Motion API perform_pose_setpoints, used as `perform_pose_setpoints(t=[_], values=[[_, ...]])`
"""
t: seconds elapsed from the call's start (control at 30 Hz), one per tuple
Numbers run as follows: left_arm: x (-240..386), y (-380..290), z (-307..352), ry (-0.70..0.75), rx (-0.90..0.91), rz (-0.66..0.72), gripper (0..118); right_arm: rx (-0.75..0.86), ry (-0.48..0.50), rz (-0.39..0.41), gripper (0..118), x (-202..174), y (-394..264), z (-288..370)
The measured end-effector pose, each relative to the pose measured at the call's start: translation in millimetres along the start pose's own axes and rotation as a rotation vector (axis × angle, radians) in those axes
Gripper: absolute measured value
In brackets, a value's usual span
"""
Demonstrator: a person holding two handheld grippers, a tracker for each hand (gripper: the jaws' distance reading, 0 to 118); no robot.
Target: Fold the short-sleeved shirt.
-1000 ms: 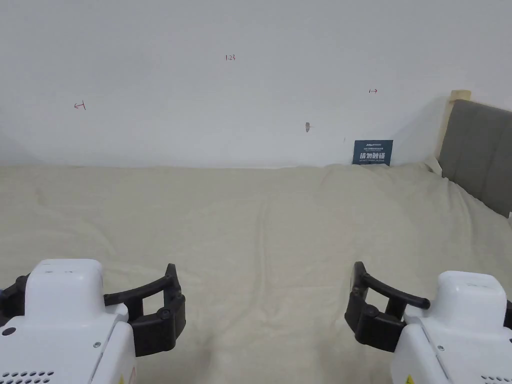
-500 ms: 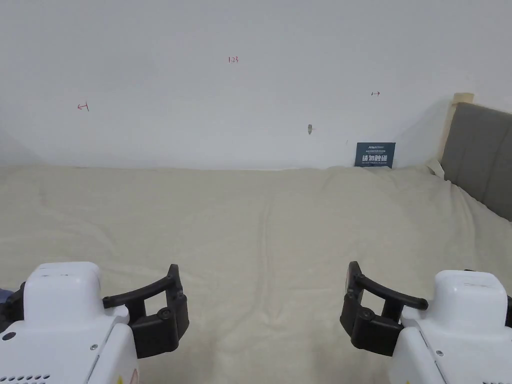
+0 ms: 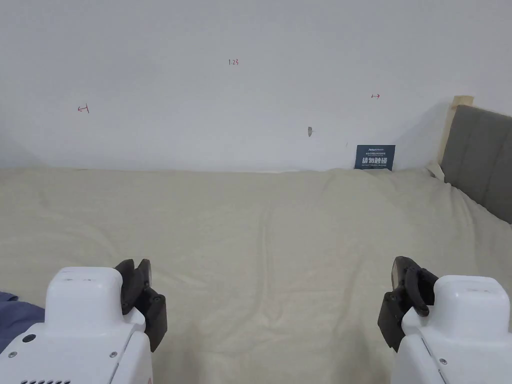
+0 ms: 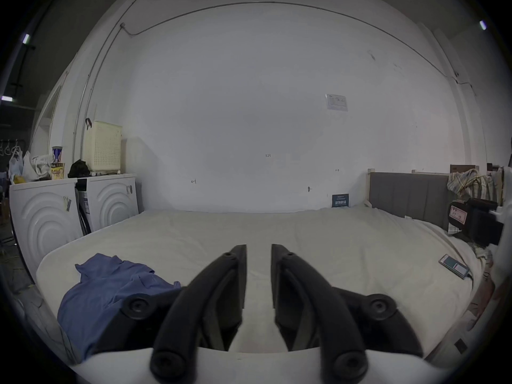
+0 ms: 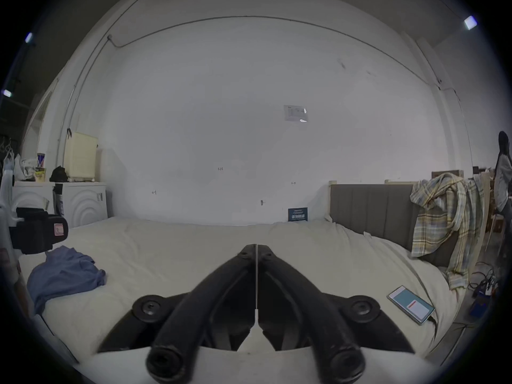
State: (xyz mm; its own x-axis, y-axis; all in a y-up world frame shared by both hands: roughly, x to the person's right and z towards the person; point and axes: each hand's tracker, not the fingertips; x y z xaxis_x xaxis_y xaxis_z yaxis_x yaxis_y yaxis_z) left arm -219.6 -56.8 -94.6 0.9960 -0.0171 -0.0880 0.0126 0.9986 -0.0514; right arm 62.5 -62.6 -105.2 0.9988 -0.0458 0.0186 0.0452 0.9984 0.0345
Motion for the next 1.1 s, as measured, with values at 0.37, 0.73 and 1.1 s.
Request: perform_pose_setpoints(t=[0.37,0.73,1.1], values=[[-5.0,-1.6,-4.8,-0.016,-0.035,0.039,0,-0.022,0.013,-0.004,0,4.8,1.3,-1.1],[-13.2,4.4,-5.9,0.008,-0.028,0.03,0,-0.034,0.031,0.014,0,-6.6,1.9,-11.0],[-61.5,16.2,10.8,0.143,-0.007,0.032,0,-0.035,0.178,0.004,0,-60.5,10.3,-29.6]])
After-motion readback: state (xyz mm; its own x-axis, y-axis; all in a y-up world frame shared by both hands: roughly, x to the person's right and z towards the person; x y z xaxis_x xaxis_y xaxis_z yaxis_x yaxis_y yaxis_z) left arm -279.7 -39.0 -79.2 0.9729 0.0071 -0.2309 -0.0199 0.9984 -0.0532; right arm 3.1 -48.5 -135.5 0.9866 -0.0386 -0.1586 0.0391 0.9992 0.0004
